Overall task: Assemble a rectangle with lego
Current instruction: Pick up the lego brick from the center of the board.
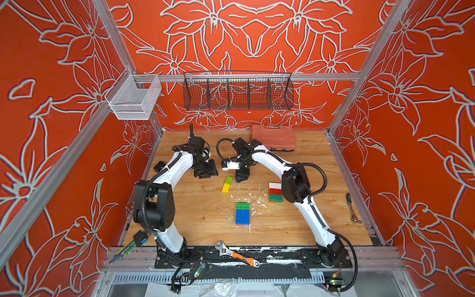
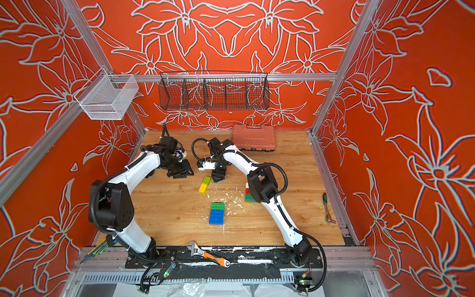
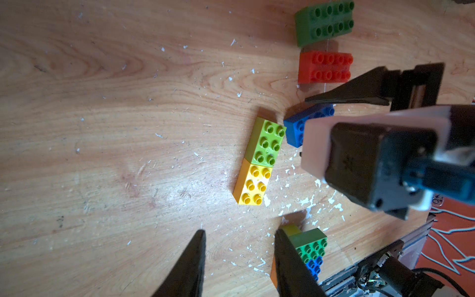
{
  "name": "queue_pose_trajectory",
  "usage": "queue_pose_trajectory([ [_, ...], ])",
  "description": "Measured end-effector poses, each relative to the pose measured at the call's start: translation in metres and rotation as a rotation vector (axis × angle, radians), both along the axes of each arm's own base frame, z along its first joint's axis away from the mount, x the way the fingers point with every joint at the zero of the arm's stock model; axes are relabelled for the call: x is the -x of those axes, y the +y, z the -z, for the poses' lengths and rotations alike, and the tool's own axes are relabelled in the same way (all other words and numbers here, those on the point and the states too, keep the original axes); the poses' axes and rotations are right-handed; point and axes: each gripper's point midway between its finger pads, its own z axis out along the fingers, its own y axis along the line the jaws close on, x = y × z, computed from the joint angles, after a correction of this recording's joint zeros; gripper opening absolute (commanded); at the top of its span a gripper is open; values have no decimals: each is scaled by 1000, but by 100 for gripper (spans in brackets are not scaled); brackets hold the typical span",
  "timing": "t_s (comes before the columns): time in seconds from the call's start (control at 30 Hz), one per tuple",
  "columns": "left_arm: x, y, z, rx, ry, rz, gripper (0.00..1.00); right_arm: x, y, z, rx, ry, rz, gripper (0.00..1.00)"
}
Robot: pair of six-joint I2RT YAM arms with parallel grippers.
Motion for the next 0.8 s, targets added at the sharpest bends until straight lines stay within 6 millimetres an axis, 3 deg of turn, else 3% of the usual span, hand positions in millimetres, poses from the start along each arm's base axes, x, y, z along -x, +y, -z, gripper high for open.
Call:
queue_pose_trajectory([
  [0.17,5,1,5,-2,16,-1,43,-4,1,2,16,-30,-1,51],
  [0.53,12,8,5,-2,19,-23,43,-9,2,7,31,-63,1,50],
  [0.8,14,11,4,-2,17,-30,43,-7,1,10,37,-55,4,32],
])
